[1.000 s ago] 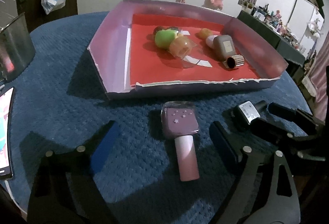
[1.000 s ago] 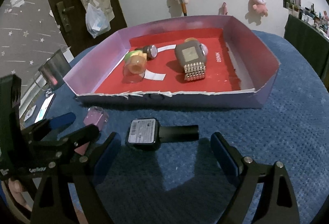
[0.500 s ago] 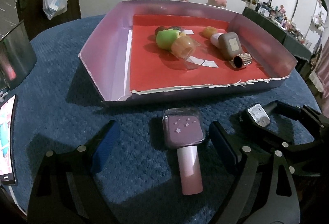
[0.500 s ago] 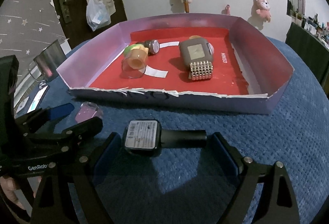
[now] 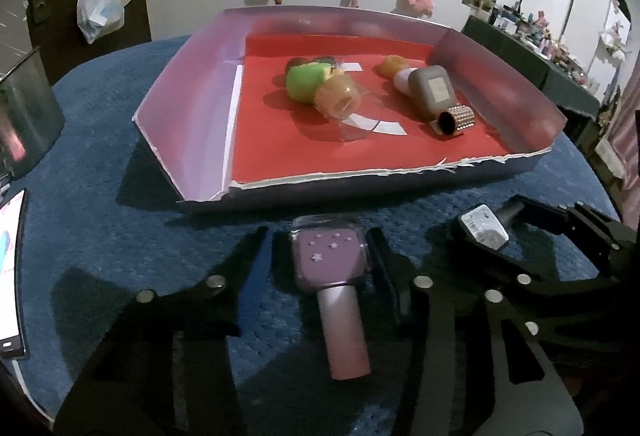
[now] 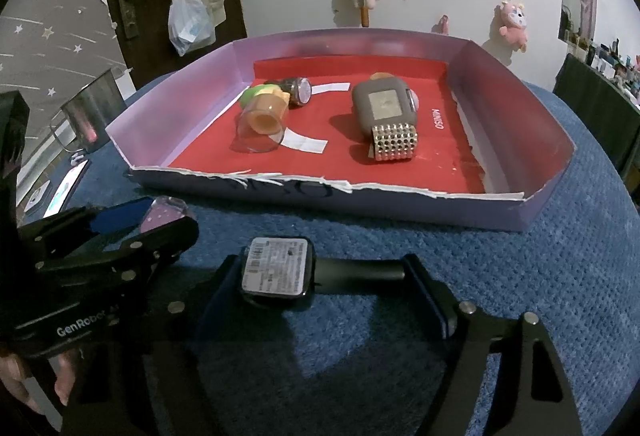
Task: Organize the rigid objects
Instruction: 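Grasp the black smartwatch with the right tool while the left tool grasps the pink nail polish, then carry the nail polish and smartwatch over the pink box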
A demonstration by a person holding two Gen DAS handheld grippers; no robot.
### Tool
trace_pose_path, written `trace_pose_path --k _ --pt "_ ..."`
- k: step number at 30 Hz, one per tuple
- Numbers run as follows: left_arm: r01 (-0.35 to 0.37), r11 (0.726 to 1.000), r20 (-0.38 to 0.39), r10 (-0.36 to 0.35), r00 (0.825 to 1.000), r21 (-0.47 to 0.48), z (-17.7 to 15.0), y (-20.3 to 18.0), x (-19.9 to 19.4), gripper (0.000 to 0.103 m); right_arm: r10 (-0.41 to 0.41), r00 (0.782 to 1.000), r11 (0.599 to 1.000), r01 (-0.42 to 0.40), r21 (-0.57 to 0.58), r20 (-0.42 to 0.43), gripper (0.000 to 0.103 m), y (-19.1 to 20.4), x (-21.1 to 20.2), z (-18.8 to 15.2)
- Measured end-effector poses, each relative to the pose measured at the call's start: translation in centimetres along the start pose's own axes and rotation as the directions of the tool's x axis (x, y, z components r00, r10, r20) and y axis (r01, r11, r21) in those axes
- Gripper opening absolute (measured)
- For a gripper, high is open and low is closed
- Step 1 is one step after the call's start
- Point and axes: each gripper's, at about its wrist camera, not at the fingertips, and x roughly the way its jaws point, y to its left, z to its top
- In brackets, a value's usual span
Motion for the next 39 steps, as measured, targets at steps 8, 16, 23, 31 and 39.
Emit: trace_pose_path --k 8,16,23,31,39 --pt "0.027 1.0 -0.002 -0.027 1.0 -0.002 -0.3 0.4 -0.5 0.035 0.002 1.0 1.0 -0.002 0.003 -0.001 0.081 0.0 0.0 -0.1" --pt "0.059 0.998 -0.012 -0.059 0.998 -0.016 -1.5 1.7 -1.9 0.034 0.017 1.0 1.0 -0.016 0.014 -0.005 0.081 -0.3 -0.7 -0.6" --pt "0.074 0.997 -0.003 -0.074 0.997 -0.01 -1.8 1.2 -2.8 0.034 0.035 0.999 0.999 -0.036 0.027 0.007 0.081 -0.7 -2.0 -1.1" --pt "0.101 0.995 0.023 -0.101 0.995 0.011 -1.7 -0.2 -4.2 0.034 0.069 0.997 0.997 -0.07 0.035 0.038 0.081 -0.9 -4.0 -1.3" --pt "0.121 0.992 0.073 -0.122 0.99 0.027 -0.7 -1.1 -5.9 0.034 0.139 0.988 0.987 -0.143 0.074 0.064 0.081 -1.4 -5.7 -0.8"
